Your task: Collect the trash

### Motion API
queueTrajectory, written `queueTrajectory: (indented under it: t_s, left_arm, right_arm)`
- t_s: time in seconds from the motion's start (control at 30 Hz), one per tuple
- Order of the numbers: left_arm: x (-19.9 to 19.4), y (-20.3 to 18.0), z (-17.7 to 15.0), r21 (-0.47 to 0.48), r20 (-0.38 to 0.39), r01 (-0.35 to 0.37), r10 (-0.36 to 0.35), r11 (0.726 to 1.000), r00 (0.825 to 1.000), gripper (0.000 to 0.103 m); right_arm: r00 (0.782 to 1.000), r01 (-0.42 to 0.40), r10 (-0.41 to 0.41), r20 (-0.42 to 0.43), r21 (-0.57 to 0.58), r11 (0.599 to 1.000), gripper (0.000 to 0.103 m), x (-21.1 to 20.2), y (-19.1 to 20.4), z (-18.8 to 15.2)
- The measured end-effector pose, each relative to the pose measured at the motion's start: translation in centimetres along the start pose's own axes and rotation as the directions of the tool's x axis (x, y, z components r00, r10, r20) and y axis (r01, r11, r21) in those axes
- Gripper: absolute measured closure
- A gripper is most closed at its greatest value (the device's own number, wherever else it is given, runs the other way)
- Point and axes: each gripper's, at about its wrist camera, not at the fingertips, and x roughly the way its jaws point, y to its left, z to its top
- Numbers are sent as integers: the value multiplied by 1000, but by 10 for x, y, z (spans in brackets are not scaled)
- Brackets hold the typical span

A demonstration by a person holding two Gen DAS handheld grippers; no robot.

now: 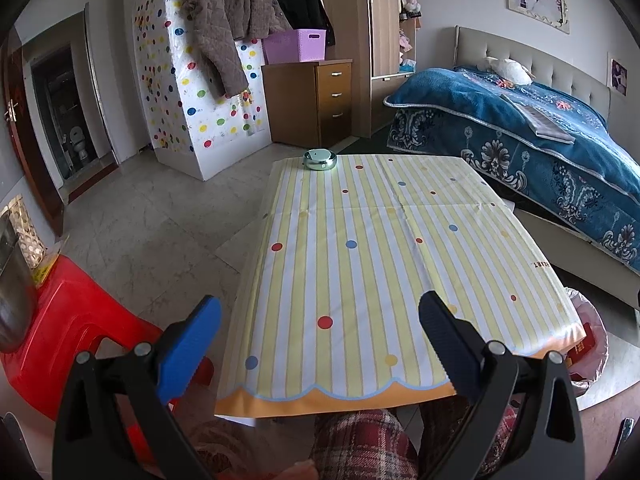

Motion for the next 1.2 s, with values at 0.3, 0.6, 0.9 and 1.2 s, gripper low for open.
queueTrajectory:
  t_s: [0.3,0.6,0.9,1.2]
  left_arm:
    - [0,4,-1,-10,-4,-16,16,1000,1000,7]
    - [1,3,0,-9,-5,-22,22,1000,1000,7]
    - [2,1,0,-1,-11,-18,18,1000,1000,7]
    - [1,-1,0,3,-10,-18,18,1000,1000,7]
  right_arm:
    - [1000,-4,4,-6,-1,1000,7,3,-2,1]
    - [1000,-9,9,-9,-3,1000,7,5,-1,3]
    - [1000,-14,14,-14,-6,1000,7,8,0,2]
    - [1000,-14,14,-12,-6,1000,7,9,2,3]
